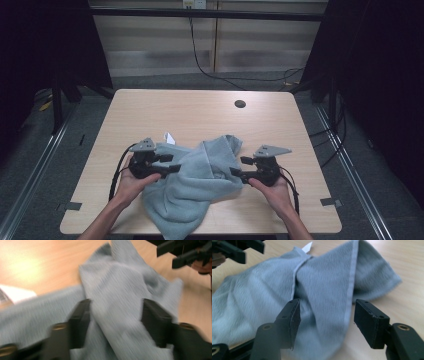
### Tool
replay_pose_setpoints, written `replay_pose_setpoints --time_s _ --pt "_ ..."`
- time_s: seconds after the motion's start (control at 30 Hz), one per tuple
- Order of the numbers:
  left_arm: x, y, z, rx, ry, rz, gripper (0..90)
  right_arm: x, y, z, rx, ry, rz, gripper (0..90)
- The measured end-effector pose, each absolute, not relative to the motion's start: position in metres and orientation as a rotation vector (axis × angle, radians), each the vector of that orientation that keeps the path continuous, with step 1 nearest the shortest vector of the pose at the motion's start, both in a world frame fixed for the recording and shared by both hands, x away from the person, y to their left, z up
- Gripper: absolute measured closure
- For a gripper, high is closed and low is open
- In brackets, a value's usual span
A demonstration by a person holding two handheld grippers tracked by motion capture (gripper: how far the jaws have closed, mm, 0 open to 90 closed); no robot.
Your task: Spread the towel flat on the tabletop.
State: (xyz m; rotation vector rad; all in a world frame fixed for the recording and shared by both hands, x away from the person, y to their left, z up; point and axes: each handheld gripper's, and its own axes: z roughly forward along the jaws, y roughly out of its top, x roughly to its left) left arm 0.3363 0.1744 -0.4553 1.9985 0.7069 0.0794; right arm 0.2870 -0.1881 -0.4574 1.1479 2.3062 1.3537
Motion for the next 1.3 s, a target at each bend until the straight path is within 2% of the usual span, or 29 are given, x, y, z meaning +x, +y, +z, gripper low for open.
replay_pose_setpoints --time_s 0.1,0.17,0.27,0.37,0.53,0.57,0.6,0.63,0.67,0.7,0.73,0.77,0.9,1.3 --pt "0.357 0.164 -0.464 1.965 0.761 0.011 50.0 0.3 -0.177 -0.458 1.135 2.332 1.361 34.0" --pt "0.365 0.157 -0.473 1.991 0.785 0.029 49.3 0.312 -0.166 -0.461 1.127 2.358 1.344 31.7" --pt "0.37 0.149 -0.486 2.002 0.81 -0.008 41.7 0.327 -0.156 -0.47 1.125 2.388 1.331 30.3" --pt "0.37 0.145 -0.494 2.006 0.811 -0.058 37.0 0.333 -0.145 -0.492 1.135 2.421 1.311 25.1" --pt "0.367 0.141 -0.498 2.041 0.773 -0.084 38.0 0.331 -0.139 -0.502 1.118 2.456 1.211 22.9" --pt "0.367 0.14 -0.499 2.042 0.76 -0.102 41.1 0.33 -0.139 -0.502 1.124 2.451 1.214 24.1" --pt "0.366 0.139 -0.5 2.046 0.744 -0.112 52.5 0.329 -0.139 -0.504 1.119 2.438 1.197 33.8" --pt "0.365 0.138 -0.501 2.059 0.733 -0.118 52.5 0.329 -0.139 -0.504 1.119 2.438 1.197 33.8" --pt "0.364 0.137 -0.501 2.06 0.736 -0.112 62.9 0.326 -0.14 -0.505 1.123 2.426 1.172 50.5" --pt "0.364 0.137 -0.5 2.048 0.74 -0.116 66.8 0.327 -0.141 -0.505 1.138 2.43 1.166 60.9" --pt "0.364 0.139 -0.499 2.041 0.745 -0.118 66.8 0.327 -0.141 -0.505 1.138 2.43 1.166 60.9" --pt "0.364 0.14 -0.498 2.033 0.747 -0.106 71.6 0.328 -0.144 -0.506 1.182 2.448 1.211 75.3" --pt "0.363 0.151 -0.486 1.965 0.791 -0.021 74.4 0.331 -0.148 -0.501 1.218 2.446 1.215 81.7" --pt "0.369 0.202 -0.447 1.753 0.866 0.093 75.8 0.341 -0.189 -0.455 1.329 2.192 1.294 83.0"
